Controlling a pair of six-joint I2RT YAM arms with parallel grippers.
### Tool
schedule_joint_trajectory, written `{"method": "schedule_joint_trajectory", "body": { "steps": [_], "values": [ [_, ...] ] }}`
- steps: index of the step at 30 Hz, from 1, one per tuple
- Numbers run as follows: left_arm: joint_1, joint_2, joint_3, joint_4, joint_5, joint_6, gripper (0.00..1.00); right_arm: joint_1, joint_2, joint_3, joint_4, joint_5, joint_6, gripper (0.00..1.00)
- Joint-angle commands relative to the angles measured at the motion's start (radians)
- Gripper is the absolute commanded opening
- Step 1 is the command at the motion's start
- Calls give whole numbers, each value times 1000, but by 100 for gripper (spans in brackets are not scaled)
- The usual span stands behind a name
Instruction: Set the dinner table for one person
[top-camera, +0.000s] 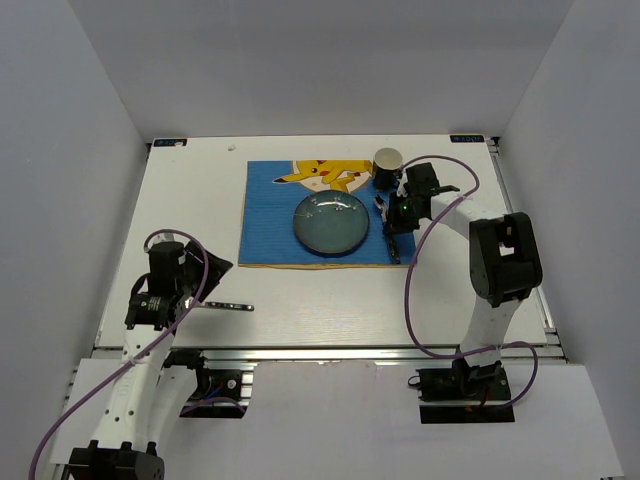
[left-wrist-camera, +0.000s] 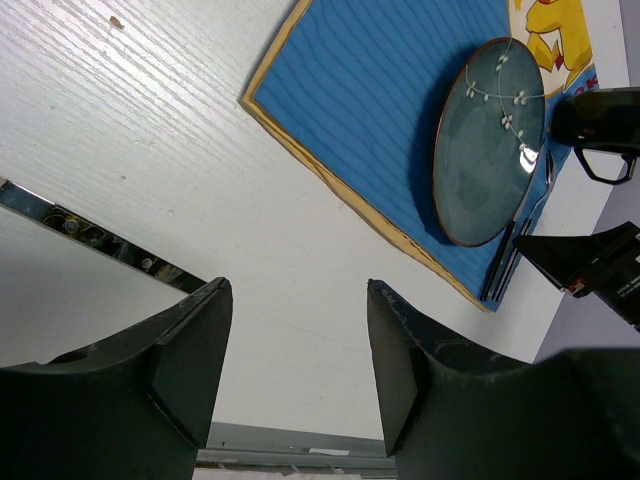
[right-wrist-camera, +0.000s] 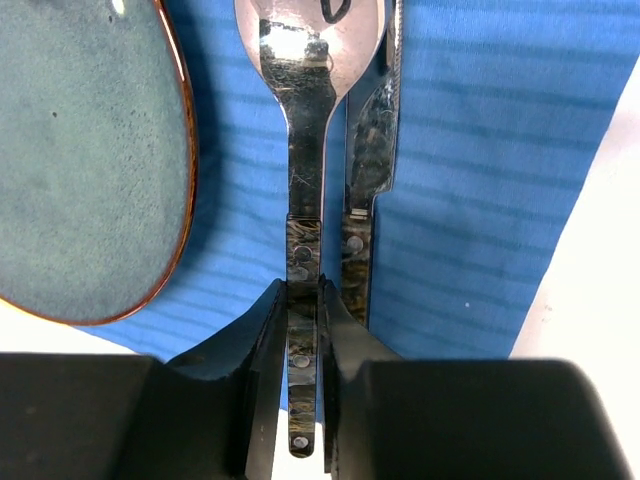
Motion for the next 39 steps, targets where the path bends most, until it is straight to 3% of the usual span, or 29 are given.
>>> {"method": "schedule_joint_trajectory", "body": {
  "steps": [1,13,21,25,26,28,30,32,34,37,39],
  "values": [
    [-1,-6,30,-13,-14,0,66,3,13,40,42,16,-2,21],
    [-1,2,34,-1,-2,-16,66,4,-19,28,46,-5,-6,28],
    [-1,-3,27,-23,-13,-42,66,4,-129,-18,31,-39,-100,25],
    [1,17,-24,-50,-37,-105,49,4,-237,-98,36,-63,-325,12],
    [-1,43,-33,-62,-43,-115,38,1,-255,-121,39,-65,-371,9],
    [-1,77,-47,-82,-56,-131,29,-5,-315,-164,-7,-115,-543,0],
    [-1,129,-47,-108,-72,-138,23,-13,-391,-203,-15,-138,-615,0],
    [-1,164,-38,-130,-114,-144,23,-19,-453,-283,23,-154,-684,15],
    [-1,223,-22,-153,-143,-148,28,-17,-542,-335,64,-180,-738,42],
    [-1,285,-12,-159,-165,-148,57,-19,-626,-408,83,-226,-767,59],
    [-1,304,-1,-158,-181,-147,71,-19,-658,-437,85,-237,-760,60]
  ]
}}
